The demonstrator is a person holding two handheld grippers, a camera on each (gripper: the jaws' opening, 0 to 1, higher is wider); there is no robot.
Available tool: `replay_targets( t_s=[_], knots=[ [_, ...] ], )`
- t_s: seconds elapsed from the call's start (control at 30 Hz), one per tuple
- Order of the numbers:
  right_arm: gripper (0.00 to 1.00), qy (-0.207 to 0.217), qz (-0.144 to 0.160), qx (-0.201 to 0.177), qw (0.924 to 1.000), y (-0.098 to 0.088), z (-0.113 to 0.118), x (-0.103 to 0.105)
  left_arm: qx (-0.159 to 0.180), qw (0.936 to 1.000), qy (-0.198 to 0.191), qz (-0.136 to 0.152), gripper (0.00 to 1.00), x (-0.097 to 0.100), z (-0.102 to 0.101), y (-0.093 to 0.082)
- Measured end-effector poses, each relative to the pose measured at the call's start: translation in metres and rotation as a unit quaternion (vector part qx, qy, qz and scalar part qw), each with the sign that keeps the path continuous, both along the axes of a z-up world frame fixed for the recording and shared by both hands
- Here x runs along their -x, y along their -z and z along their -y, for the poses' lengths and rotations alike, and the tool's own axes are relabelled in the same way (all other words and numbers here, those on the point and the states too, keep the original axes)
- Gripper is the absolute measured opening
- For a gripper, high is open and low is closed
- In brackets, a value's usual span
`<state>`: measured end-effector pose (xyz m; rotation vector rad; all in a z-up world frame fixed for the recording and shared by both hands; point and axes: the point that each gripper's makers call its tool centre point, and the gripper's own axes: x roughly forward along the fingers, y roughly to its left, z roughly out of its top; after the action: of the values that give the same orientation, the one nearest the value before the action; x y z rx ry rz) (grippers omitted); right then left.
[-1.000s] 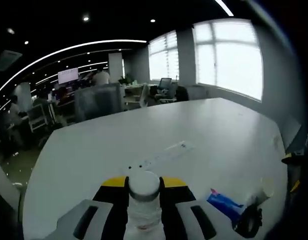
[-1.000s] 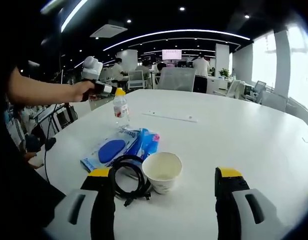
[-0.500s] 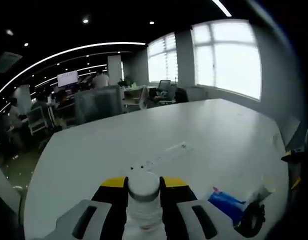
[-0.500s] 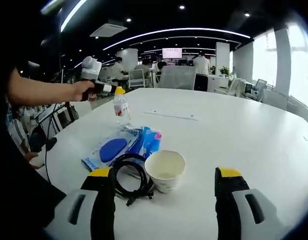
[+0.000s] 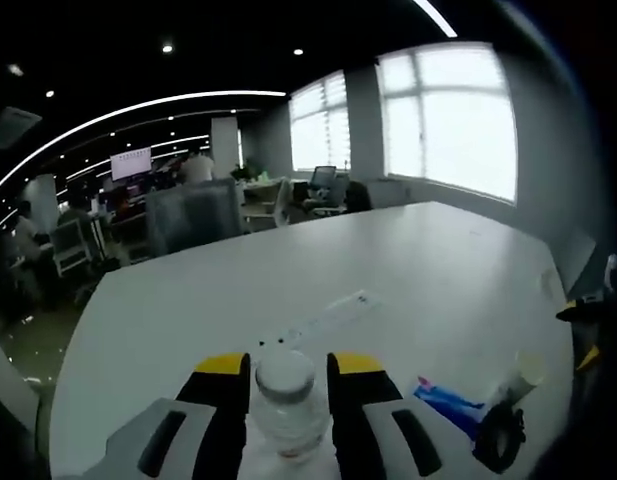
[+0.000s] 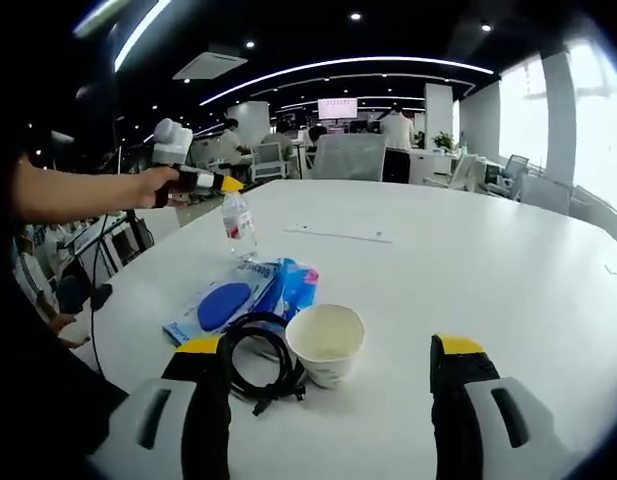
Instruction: Arrange the tabletop items into an orderly group along one side of the table until the central work area is clear of visible clutter.
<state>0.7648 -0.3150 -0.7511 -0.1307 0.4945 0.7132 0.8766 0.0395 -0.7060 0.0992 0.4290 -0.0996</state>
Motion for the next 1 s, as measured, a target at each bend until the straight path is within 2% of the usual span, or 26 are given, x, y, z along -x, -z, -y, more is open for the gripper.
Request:
replay_targets(
  t_s=[0.23,0.4,0.5,0.57,0.63,0.77,0.8,0.87,0.93,1.0],
  knots=[
    [0.74,-0.003,-0.003,-0.005,1.0,-0.002,0.0,-0.004,0.006,1.0,0.005,0.002,0.38,0.019,0.006,-0.009],
    [0.68,-0.006,-0.012,-0.009,0.9999,-0.001,-0.002,-0.006,0.014,0.9998,0.012,0.006,0.41,0.037,0.011,-0.014],
    [0.67,-0.006,-0.012,-0.01,0.9999,-0.001,-0.002,-0.011,0.007,0.9998,0.017,0.009,0.44,0.053,0.019,-0.018],
    [0.64,-0.006,-0.011,-0.01,0.9999,0.0,-0.002,-0.013,0.015,0.9998,0.015,0.004,0.45,0.066,0.025,-0.018],
    [0.6,-0.001,-0.01,-0.005,0.9999,0.001,0.0,-0.019,0.016,0.9997,0.016,0.01,0.46,0.082,0.028,-0.017],
    [0.59,0.003,-0.015,-0.011,0.9998,0.002,0.001,-0.027,0.02,0.9996,0.016,0.008,0.49,0.107,0.04,-0.016],
    [0.59,0.002,-0.014,-0.009,0.9999,0.003,0.001,-0.029,0.024,0.9995,0.017,0.011,0.51,0.11,0.035,-0.016],
    [0.58,-0.002,-0.019,-0.012,0.9997,0.004,0.0,-0.03,0.025,0.9993,0.022,0.017,0.54,0.12,0.041,-0.016],
    [0.54,-0.004,-0.018,-0.009,0.9998,0.004,-0.001,-0.031,0.014,0.9995,0.026,0.011,0.55,0.128,0.046,-0.013],
    [0.51,-0.008,-0.018,-0.008,0.9998,0.006,-0.002,-0.033,0.018,0.9994,0.028,0.01,0.58,0.136,0.047,-0.009]
  ],
)
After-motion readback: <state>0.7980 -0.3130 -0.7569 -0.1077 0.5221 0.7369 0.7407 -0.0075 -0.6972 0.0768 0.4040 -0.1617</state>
